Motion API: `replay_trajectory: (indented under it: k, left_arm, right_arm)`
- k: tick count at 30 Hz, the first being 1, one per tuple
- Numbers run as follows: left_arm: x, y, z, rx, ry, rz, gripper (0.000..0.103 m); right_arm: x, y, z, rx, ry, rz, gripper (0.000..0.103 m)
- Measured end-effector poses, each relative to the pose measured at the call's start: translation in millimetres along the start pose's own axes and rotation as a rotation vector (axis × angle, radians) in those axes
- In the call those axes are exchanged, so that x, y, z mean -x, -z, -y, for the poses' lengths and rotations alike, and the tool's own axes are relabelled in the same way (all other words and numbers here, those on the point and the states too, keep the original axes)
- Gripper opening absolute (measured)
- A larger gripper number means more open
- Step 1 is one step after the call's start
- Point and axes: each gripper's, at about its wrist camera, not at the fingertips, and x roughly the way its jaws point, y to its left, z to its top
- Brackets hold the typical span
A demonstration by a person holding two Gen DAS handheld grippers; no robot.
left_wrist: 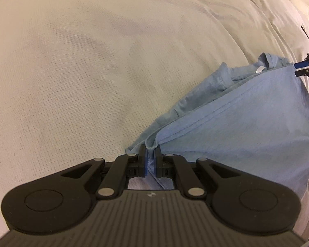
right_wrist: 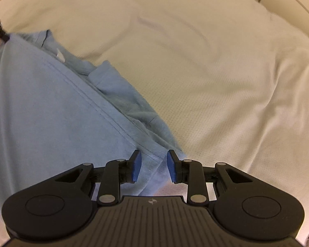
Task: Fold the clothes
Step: 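Lower the held hem onto the collar with both grippers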
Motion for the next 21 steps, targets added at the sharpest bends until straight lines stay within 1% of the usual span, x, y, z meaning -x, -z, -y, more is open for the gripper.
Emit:
replay_trajectory:
  k: [2, 4, 5, 6, 7, 8, 9, 11, 15, 21]
  left_arm:
    - [-0.9, -0.4, 1.2, -0.006, -0.003, -0.004, 0.003]
    - [-1.2, -0.5, 1.7, -0.010, -0.006, -0.008, 0.003]
    - [-1.3, -0.5, 1.8, -0.011, -0.007, -0.009, 0.003]
    - [-1.3, -0.5, 2.1, -0.012, -0.009, -0.010, 0.003]
    - [-1.2, -0.7, 2.6, -0.013, -0.011, -0.010, 0.003]
    - [-1.2, -0.9, 3.0, -0.013, -0.013, -0.011, 0.003]
    - [-0.8, -0.8, 3.5, -0.012, -0.015, -0.011, 0.003]
    - [0.8, 0.0, 4.5, -0.009, -0.019, -0.009, 0.003]
    - [13.1, 4.3, 9.4, -0.005, -0.029, 0.014, 0.003]
    - [52.2, 11.5, 13.9, 0.026, -0.050, 0.117, 0.003]
  right_arm:
    - [-3.8, 0.7, 2.8, -0.029, -0.022, -0.002, 0.030]
    - [-4.7, 1.0, 3.0, -0.038, -0.020, 0.002, 0.031]
    - [-5.3, 1.6, 3.9, -0.051, -0.021, 0.003, 0.036]
    - [-6.0, 2.5, 5.3, -0.070, -0.025, 0.002, 0.040]
    - [-6.3, 3.7, 7.1, -0.091, -0.036, 0.006, 0.040]
    - [-6.2, 5.2, 9.1, -0.113, -0.051, 0.012, 0.038]
    - [-5.9, 6.4, 10.5, -0.134, -0.065, 0.019, 0.034]
    - [-3.7, 8.7, 11.1, -0.156, -0.081, 0.031, 0.003]
    - [9.2, 13.1, 9.1, -0.160, -0.060, 0.052, 0.000]
    - [54.9, 17.9, 11.3, -0.173, 0.006, 0.158, 0.000]
